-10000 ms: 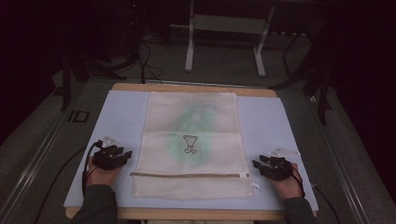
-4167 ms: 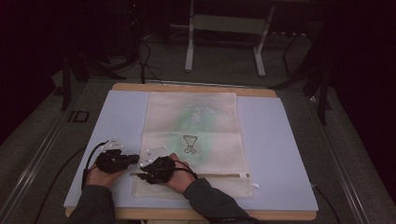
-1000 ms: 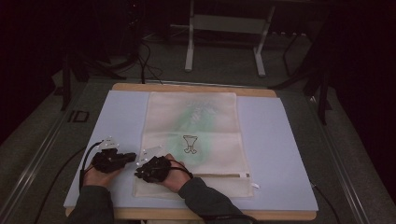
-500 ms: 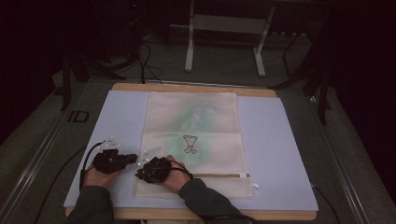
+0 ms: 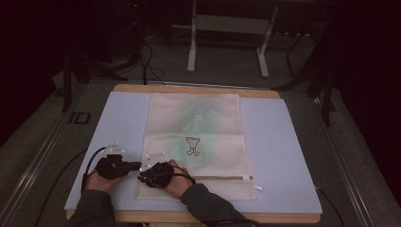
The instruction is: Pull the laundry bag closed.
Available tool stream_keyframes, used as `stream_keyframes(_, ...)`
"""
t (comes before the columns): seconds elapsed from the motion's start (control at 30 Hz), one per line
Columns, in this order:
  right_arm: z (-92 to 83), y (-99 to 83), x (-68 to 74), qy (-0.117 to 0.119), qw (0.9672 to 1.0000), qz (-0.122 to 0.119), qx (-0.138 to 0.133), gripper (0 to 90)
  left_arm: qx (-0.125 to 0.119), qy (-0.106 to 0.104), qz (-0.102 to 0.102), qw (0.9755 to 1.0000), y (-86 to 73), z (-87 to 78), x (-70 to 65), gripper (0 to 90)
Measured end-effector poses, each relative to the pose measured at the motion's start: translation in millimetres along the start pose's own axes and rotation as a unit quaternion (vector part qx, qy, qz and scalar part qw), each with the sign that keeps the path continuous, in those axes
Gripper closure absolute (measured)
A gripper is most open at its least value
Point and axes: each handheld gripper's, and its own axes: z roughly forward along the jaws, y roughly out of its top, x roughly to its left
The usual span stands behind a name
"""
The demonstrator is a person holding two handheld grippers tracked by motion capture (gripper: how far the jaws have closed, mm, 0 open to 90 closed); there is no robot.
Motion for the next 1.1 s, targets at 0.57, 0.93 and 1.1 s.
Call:
stream_keyframes(0.57, 0.1, -0.5, -0.5, 0.001, 1.0, 0.002, -0.002, 81.7, 0.034, -0.005, -0.016, 0.9993, -2.0, 3.8, -0.9, 89.2)
stream_keyframes(0.93, -0.1, -1.4, 1.2, -0.005, 1.0, -0.001, -0.004, 81.8, 0.043, 0.006, 0.003, 0.9991, -0.2, 7.2, -7.4, 89.4)
stream_keyframes(1.1, -1.1, -1.2, 0.8, -0.005, 1.0, -0.002, -0.001, 81.9, 0.049, 0.014, 0.008, 0.9987, 1.1, 7.7, -9.4, 89.6)
